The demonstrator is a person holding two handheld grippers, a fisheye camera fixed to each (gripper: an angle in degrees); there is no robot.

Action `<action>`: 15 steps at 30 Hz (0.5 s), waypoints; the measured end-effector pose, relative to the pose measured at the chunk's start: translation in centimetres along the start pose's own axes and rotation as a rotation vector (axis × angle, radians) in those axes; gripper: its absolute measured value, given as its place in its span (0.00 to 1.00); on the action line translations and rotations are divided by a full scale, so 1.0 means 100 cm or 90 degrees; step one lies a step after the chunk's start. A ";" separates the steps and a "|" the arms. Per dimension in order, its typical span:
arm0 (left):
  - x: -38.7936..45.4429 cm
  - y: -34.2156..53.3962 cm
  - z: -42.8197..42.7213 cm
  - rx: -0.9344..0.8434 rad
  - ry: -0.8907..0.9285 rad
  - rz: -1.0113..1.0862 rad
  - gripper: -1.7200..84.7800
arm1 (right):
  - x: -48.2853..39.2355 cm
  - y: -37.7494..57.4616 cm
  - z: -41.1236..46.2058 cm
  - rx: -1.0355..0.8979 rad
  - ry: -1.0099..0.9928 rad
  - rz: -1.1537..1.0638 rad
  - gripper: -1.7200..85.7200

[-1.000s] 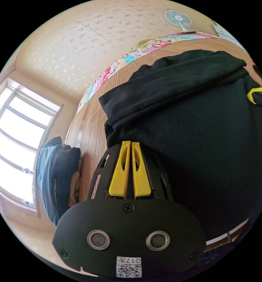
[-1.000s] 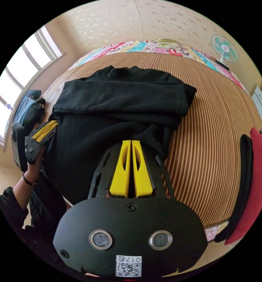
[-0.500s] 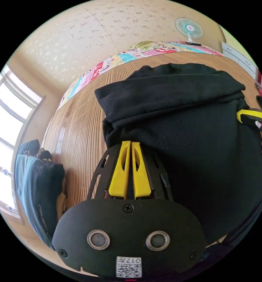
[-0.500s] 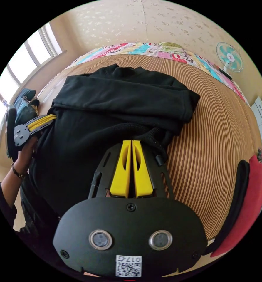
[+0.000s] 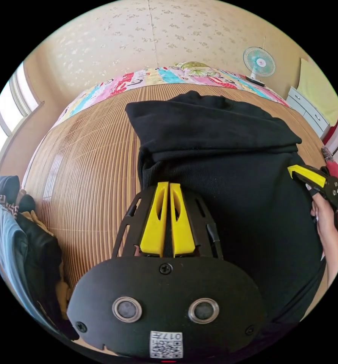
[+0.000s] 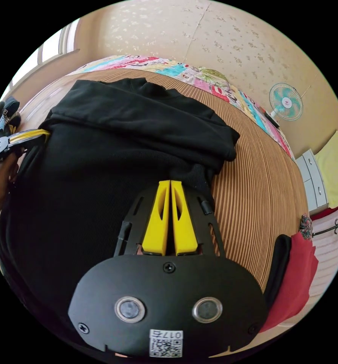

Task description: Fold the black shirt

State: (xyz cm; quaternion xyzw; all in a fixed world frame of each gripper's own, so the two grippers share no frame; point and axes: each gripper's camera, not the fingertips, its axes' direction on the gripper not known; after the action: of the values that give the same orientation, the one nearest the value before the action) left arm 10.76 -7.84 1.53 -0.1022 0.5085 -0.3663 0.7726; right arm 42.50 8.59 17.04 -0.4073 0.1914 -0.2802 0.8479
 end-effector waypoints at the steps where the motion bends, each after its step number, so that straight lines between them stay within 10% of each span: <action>1: 0.001 0.001 0.000 0.001 -0.008 0.003 0.01 | -0.009 0.003 0.002 0.001 0.024 -0.010 0.03; 15: -0.011 0.003 -0.008 -0.002 -0.018 0.004 0.01 | -0.040 0.143 -0.084 0.054 -0.039 0.060 0.13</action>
State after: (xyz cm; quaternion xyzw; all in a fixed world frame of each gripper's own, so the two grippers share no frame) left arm 9.96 -6.70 1.71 -0.1070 0.4983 -0.3618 0.7806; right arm 39.38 13.50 1.06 -0.3700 0.1724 -0.2356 0.8819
